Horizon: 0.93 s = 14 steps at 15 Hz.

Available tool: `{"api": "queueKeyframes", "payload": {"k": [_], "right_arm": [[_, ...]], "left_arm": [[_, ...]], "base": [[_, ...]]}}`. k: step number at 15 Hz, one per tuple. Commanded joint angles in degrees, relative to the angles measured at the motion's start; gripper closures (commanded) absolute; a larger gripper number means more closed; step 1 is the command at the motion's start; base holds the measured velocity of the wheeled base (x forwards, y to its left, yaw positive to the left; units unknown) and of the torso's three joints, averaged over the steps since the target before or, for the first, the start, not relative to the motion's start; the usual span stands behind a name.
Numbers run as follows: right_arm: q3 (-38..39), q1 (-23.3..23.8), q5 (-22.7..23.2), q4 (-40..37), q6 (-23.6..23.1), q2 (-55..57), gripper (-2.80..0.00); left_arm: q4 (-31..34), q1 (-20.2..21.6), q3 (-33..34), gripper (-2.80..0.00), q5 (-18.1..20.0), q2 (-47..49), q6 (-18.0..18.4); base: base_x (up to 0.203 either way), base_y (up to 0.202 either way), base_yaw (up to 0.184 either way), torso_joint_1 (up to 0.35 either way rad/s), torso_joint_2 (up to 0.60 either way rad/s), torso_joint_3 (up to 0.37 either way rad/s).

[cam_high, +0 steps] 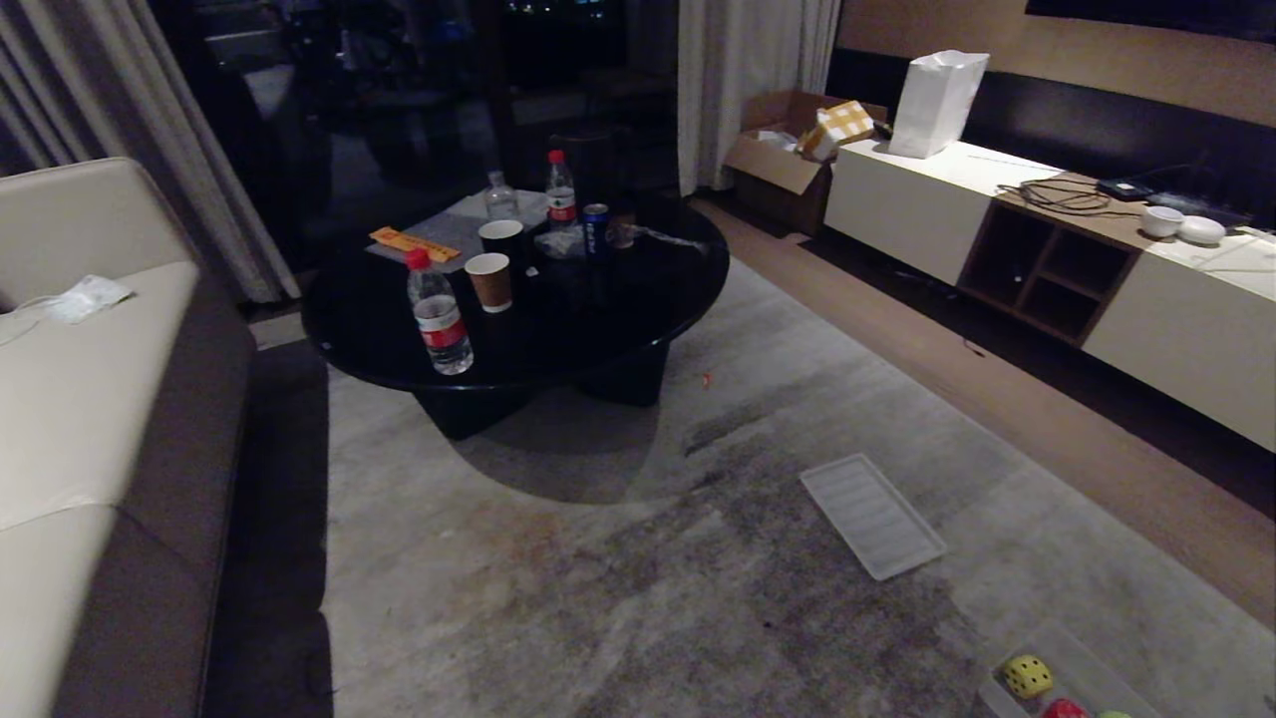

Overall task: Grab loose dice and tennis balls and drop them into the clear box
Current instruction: Put the ball in the box

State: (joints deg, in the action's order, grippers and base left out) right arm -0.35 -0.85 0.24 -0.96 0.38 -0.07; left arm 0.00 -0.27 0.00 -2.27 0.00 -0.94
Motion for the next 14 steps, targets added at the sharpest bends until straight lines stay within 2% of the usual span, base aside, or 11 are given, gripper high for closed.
{"api": "queueKeyframes", "payload": {"k": [1, 11, 14], "right_arm": [[0.0, 0.0, 0.0, 0.0, 0.0, 0.1, 0.0], [0.0, 0.0, 0.0, 0.1, -0.1, 0.1, 0.0], [0.0, 0.0, 0.0, 0.1, -0.1, 0.1, 0.0]], "left_arm": [[0.0, -0.1, 0.1, 0.0, 0.0, 0.1, 0.0], [0.0, -0.1, 0.1, 0.0, 0.1, 0.1, 0.1], [0.0, 0.0, 0.1, 0.0, -0.1, 0.1, 0.0]], "base": [[-0.001, 0.011, -0.162, 0.003, 0.0, -0.001], [0.001, 0.009, -0.162, 0.002, 0.0, 0.001], [0.003, 0.006, -0.103, 0.002, 0.0, 0.007]]}}
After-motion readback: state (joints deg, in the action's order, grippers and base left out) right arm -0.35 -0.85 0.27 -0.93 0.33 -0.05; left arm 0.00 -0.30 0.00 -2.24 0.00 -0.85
